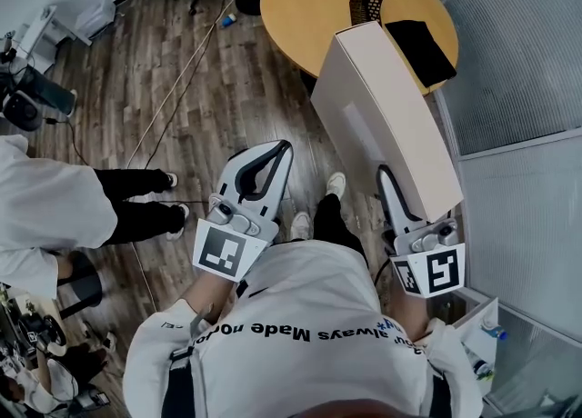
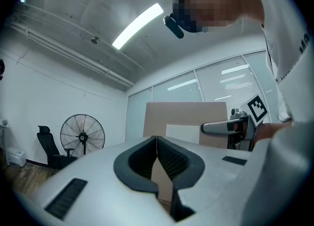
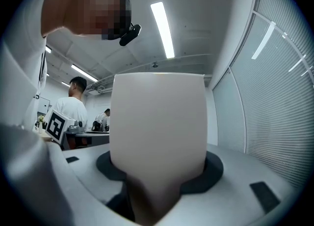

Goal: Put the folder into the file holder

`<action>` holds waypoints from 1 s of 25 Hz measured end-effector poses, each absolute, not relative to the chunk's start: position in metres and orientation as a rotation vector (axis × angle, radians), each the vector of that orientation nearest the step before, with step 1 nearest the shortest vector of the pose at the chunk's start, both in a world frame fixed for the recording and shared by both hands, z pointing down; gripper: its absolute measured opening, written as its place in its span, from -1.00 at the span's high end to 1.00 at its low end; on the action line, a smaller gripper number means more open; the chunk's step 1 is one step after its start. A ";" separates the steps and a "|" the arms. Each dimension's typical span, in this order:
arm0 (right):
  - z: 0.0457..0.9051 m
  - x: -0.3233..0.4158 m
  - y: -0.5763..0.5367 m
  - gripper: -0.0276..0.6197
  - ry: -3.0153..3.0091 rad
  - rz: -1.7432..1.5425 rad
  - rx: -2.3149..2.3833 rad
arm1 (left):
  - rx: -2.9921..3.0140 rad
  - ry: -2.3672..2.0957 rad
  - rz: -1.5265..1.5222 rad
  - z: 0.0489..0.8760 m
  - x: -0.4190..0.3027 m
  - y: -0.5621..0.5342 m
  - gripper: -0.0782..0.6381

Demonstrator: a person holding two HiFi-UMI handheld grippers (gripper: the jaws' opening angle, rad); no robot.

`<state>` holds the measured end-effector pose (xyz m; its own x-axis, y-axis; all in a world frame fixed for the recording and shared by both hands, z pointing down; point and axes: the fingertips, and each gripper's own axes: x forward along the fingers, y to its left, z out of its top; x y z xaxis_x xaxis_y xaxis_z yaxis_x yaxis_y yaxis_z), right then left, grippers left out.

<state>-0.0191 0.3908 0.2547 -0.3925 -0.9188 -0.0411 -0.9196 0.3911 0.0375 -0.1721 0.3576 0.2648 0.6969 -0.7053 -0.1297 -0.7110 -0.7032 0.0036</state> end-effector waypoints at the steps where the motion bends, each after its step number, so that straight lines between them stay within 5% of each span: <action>1: 0.255 -0.017 0.388 0.06 2.608 0.084 -1.724 | -2.851 1.189 0.188 0.265 -0.170 0.355 0.71; 25: 0.256 0.062 0.269 0.06 2.612 0.044 -1.692 | -2.852 1.204 0.132 0.264 -0.089 0.239 0.71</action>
<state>0.0616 0.2691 0.2561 -0.4085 -0.9119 -0.0402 -0.9127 0.4086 0.0077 -0.0889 0.2387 0.2642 0.6946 -0.7131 -0.0953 -0.7168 -0.6973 -0.0070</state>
